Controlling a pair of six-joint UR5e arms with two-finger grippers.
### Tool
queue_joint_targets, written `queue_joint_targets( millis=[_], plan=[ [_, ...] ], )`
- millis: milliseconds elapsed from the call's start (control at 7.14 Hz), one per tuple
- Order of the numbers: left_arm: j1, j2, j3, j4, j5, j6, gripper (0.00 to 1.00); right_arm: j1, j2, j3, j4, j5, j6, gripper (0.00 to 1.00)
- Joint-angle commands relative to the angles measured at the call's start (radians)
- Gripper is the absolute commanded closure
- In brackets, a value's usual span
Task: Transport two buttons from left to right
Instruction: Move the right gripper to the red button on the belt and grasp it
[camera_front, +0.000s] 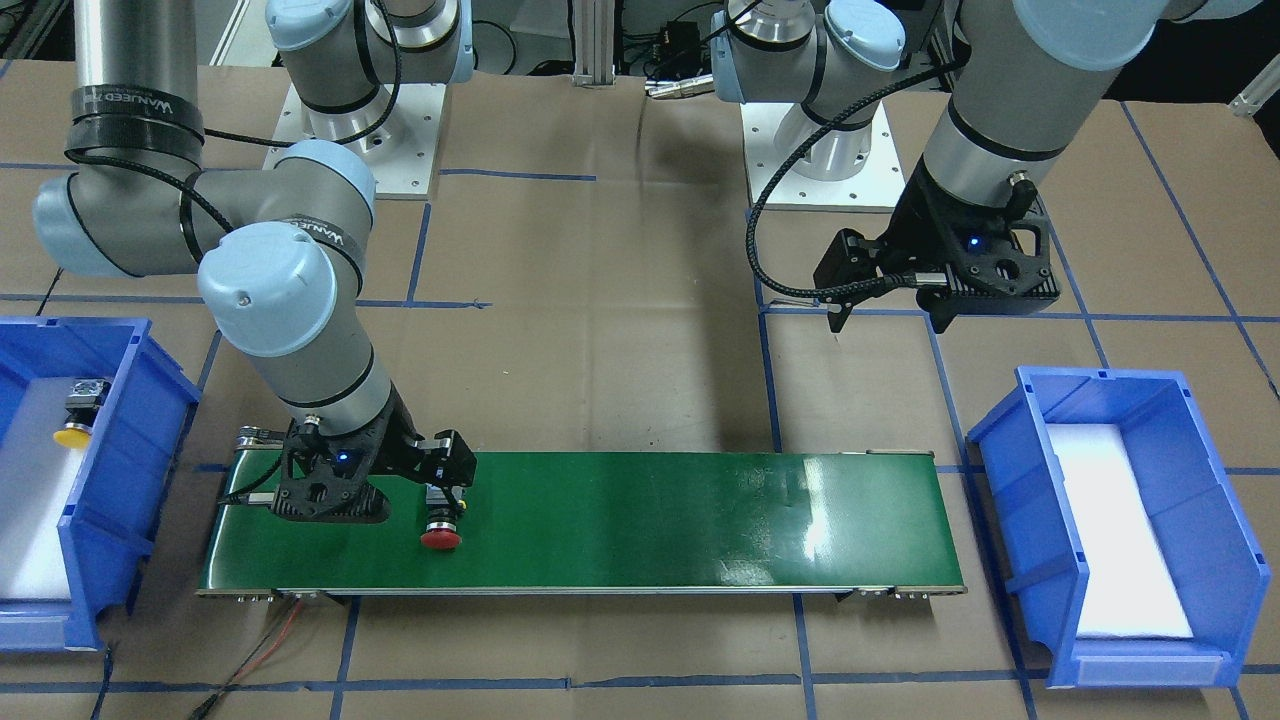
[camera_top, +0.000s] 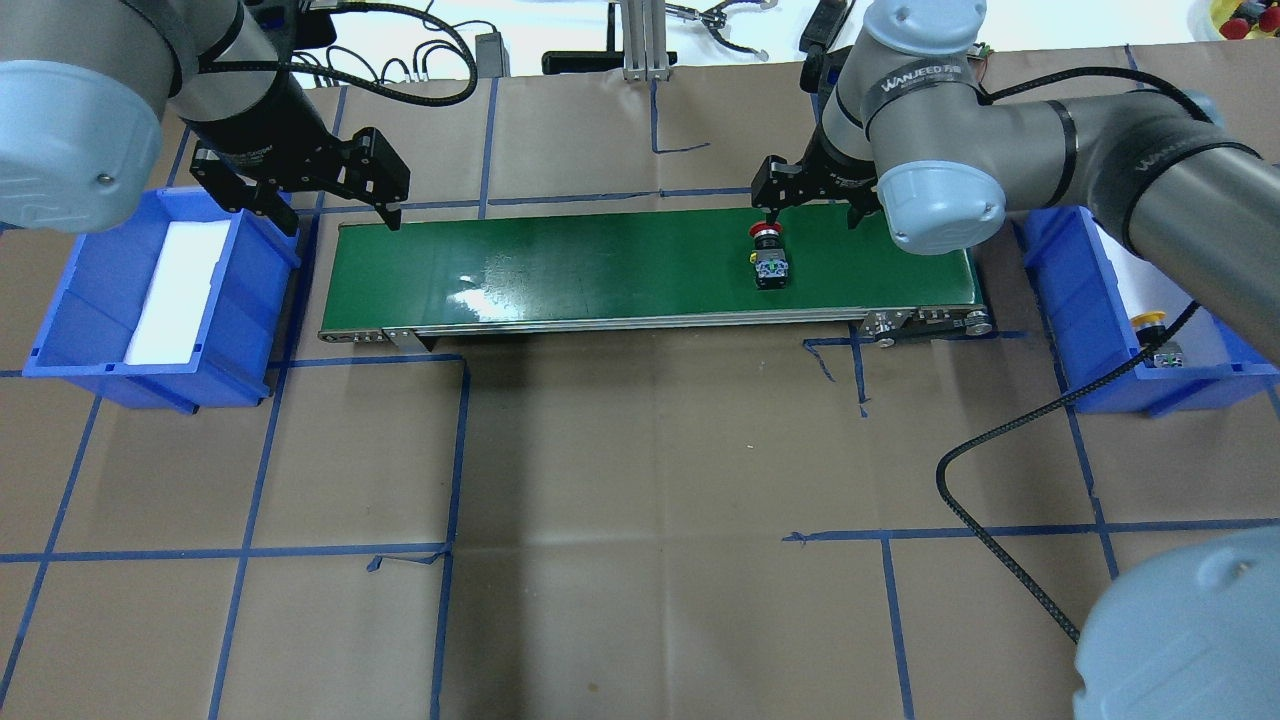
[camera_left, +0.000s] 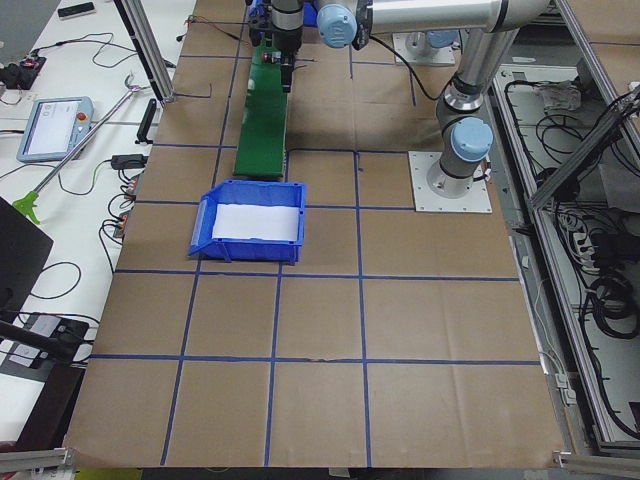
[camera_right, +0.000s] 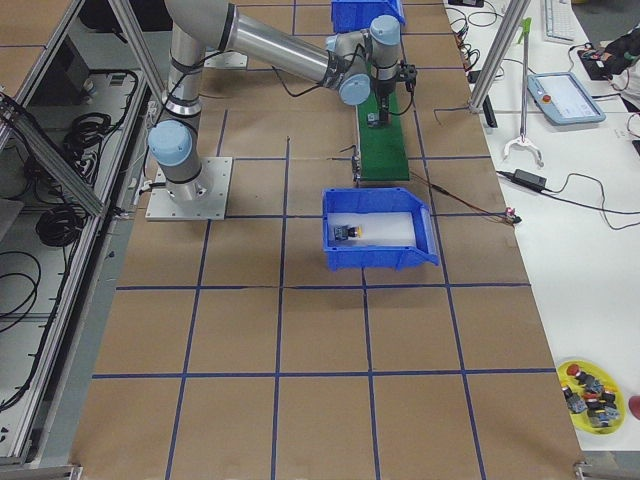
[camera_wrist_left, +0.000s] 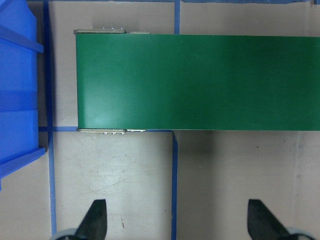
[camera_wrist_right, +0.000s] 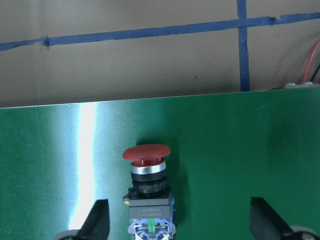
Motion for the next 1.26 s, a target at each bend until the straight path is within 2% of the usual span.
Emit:
queue_joint_targets(
  millis=[0,280,420,560,700,840,1121],
  plan=[
    [0.0,0.0,0.0,0.0,0.0,0.0,0.0,0.005,0.029,0.012,-0.003,-0.001,0.007,0.01],
    [0.0,0.0,0.0,0.0,0.0,0.0,0.0,0.003,0.054,0.037,-0.003,-0.002,0.006,0.03],
    [0.0,0.0,0.0,0.0,0.0,0.0,0.0,0.002,0.056,0.048,-0.003,-0.012,-0.003,0.22],
    [0.0,0.0,0.0,0.0,0.0,0.0,0.0,-0.003,0.053,0.043,0.002,-0.021,-0.009,0.47],
    [0.0,0.0,0.0,0.0,0.0,0.0,0.0,-0.007,0.048,0.033,0.005,-0.023,-0.028,0.78],
    [0.0,0.0,0.002,0.0,0.0,0.0,0.0,-0.032,0.042,0.029,0.01,-0.044,-0.058,0.92],
    [0.0,0.0,0.002,0.0,0.0,0.0,0.0,-0.104,-0.007,-0.018,0.058,-0.089,-0.15,0.94]
  ],
)
